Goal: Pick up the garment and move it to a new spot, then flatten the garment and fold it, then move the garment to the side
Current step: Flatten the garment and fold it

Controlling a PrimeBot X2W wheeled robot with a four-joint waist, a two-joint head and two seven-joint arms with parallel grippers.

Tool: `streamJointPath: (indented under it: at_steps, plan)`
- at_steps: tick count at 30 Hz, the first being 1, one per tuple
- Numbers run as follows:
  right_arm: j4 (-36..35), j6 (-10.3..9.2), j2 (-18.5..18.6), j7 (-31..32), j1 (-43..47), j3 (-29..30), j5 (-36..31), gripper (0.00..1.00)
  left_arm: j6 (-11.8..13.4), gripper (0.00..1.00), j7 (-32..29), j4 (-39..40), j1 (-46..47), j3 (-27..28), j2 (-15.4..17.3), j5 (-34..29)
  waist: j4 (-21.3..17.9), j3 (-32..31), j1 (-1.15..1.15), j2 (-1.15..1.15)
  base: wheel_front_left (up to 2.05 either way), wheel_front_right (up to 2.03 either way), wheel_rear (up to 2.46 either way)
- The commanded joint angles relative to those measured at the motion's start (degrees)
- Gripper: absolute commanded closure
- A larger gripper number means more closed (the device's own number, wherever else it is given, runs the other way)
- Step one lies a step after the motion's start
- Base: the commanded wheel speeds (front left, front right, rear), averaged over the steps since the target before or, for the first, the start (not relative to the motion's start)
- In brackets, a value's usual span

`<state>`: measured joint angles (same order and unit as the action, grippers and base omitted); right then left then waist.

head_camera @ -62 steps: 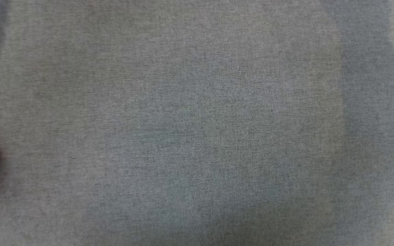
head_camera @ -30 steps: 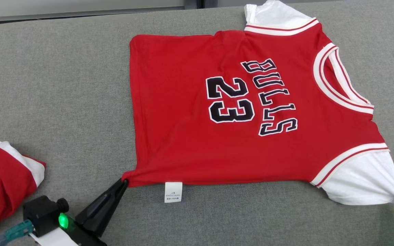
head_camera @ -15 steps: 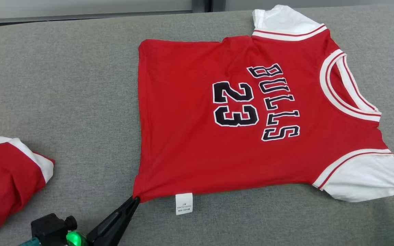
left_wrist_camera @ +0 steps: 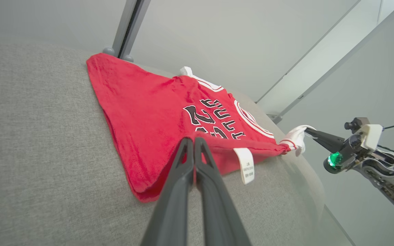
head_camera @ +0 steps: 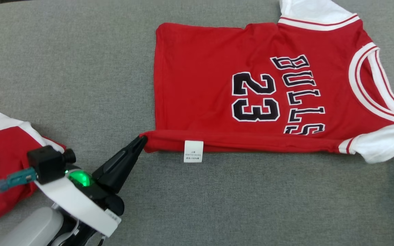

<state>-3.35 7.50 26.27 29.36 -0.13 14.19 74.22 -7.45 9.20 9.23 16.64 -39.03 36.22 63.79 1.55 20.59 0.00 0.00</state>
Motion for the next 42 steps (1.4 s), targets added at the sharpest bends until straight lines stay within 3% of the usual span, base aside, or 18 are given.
streamJointPath:
  at_steps: [1, 6, 14, 15, 16, 17, 18, 19, 20, 27, 33, 42]
  plan:
    - [0.47, -0.02, -0.31, 0.42, -1.24, 0.13, -0.65, 1.00, 0.04, 1.00, -0.26, -0.63, 1.46, -0.20, -0.14, 0.18, 0.82, 1.07, 0.00, 0.00, 0.00, 0.00, 0.00]
    - [5.12, -0.01, -1.13, 1.83, -8.97, 1.68, -3.96, 1.00, 0.04, 1.00, -2.93, -6.19, 9.58, -3.34, -2.32, 1.55, 2.45, 3.47, 0.00, 0.00, 0.00, 0.00, 0.00]
    - [10.00, -0.01, -3.33, 4.22, -20.07, 2.97, -9.39, 1.00, 0.04, 1.00, -1.02, -13.37, 20.33, -8.62, -4.13, 3.86, 2.84, 6.75, 0.00, 0.00, 0.00, 0.00, 0.00]
    - [10.29, -0.01, -3.71, 4.42, -20.83, 2.97, -9.89, 0.96, 0.04, 1.00, -0.47, -13.96, 21.13, -9.29, -4.30, 4.09, 2.83, 6.98, 0.00, 0.00, 0.00, 0.00, 0.00]
    - [10.54, -0.02, -3.98, 4.60, -21.48, 3.06, -10.37, 0.78, 0.04, 1.00, 0.08, -14.41, 21.90, -9.93, -4.43, 4.52, 2.81, 7.19, 0.00, 0.00, 0.00, 0.00, 0.00]
    - [10.71, -0.01, -4.22, 4.68, -22.10, 3.20, -10.88, 0.52, 0.04, 0.96, 0.70, -14.65, 22.64, -10.58, -4.51, 4.93, 2.80, 7.37, 0.00, 0.00, 0.00, 0.00, 0.00]
    - [11.08, -0.01, -4.53, 5.00, -22.45, 3.36, -11.17, 0.09, 0.04, 0.65, 1.37, -15.00, 23.21, -11.04, -4.62, 5.58, 2.78, 7.51, 0.00, 0.00, 0.00, 0.00, 0.00]
    - [11.26, -0.02, -4.85, 4.93, -22.73, 3.61, -11.55, 0.00, 0.04, 0.44, 2.00, -15.77, 23.60, -11.30, -4.56, 6.13, 2.75, 7.59, 0.00, 0.00, 0.00, 0.00, 0.00]
    - [11.35, -0.01, -5.15, 4.82, -23.18, 3.89, -11.72, 0.00, 0.04, 0.00, 2.53, -16.40, 24.12, -11.66, -4.59, 6.37, 2.69, 7.63, 0.00, 0.00, 0.00, 0.00, 0.00]
    - [6.37, -0.02, -6.99, 0.76, -19.22, 5.68, -11.19, 0.00, 0.03, 0.00, 5.66, -20.56, 22.03, -11.77, -4.32, 5.46, 2.11, 5.92, 0.00, 0.00, 0.00, 0.00, 0.00]
    - [-0.64, -0.01, -5.66, -7.85, -5.90, 0.63, -18.03, 0.00, 2.34, 0.00, 5.96, -21.36, 12.28, -5.10, -7.10, -3.63, 1.66, 3.12, 0.00, 0.00, 0.00, 0.00, 0.00]
    - [2.21, -0.01, -5.78, -18.64, 0.54, -6.70, -19.23, 0.00, 4.74, 0.00, 5.97, -24.57, 2.74, -1.44, -12.46, -9.07, 0.48, 0.22, 0.00, 0.00, 0.00, 0.00, 0.00]
